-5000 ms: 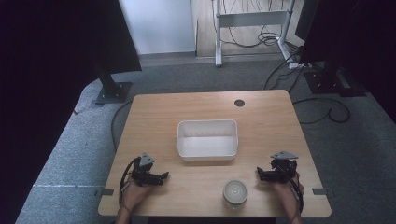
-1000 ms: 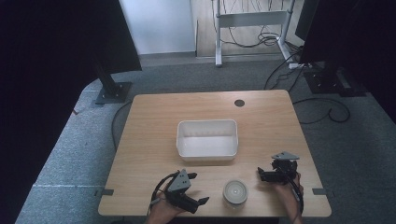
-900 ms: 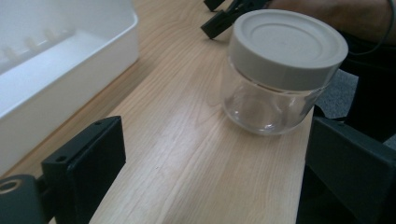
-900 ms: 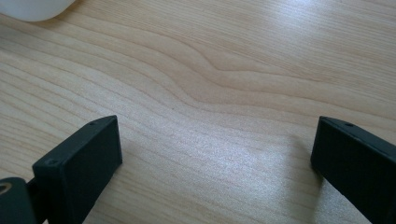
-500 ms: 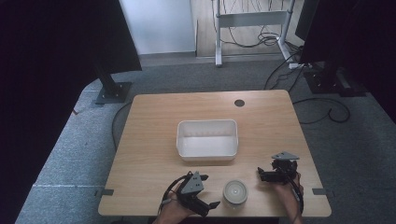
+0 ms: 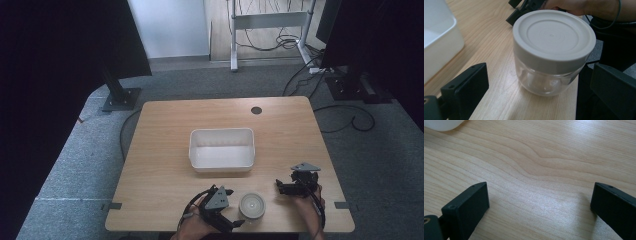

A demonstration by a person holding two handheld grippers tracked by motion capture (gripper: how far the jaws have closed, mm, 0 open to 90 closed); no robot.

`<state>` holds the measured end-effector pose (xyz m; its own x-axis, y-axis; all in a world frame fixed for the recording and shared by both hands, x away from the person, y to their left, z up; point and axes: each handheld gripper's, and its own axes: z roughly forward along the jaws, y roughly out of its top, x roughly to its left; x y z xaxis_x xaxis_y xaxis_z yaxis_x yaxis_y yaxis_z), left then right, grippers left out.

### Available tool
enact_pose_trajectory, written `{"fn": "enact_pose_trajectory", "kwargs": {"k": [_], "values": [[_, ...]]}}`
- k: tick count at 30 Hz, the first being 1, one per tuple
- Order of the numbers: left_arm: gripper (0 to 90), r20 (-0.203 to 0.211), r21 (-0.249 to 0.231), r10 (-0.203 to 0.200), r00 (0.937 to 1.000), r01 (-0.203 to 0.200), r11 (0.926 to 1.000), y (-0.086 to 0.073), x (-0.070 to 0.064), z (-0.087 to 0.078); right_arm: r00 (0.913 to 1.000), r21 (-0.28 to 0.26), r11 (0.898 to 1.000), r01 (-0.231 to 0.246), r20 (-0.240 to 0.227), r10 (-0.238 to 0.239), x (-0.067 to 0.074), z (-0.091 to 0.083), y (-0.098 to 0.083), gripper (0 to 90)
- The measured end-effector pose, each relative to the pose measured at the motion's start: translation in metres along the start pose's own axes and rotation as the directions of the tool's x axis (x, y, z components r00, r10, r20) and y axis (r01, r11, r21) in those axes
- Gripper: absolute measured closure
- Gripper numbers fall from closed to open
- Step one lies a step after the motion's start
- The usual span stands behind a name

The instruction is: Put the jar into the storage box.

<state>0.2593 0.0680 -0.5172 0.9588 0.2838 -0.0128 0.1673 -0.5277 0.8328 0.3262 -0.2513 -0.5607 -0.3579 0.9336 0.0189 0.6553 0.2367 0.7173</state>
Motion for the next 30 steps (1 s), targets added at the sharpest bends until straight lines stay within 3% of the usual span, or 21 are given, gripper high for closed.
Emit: {"fn": "enact_pose_trajectory", "kwargs": {"k": [7, 30], "values": [[1.8, 0.016, 0.000, -0.011, 0.9998, 0.011, 0.9999, 0.000, 0.000, 0.009, 1.0000, 0.000, 1.000, 0.002, -0.001, -0.002, 0.000, 0.000, 0.000, 1.3], [2.9, 0.031, 0.031, 0.022, 0.9993, -0.023, 0.9993, 0.009, -0.009, 0.044, 1.0000, 0.000, 1.000, 0.002, -0.002, -0.002, 0.000, 0.000, 0.000, 1.3]]}}
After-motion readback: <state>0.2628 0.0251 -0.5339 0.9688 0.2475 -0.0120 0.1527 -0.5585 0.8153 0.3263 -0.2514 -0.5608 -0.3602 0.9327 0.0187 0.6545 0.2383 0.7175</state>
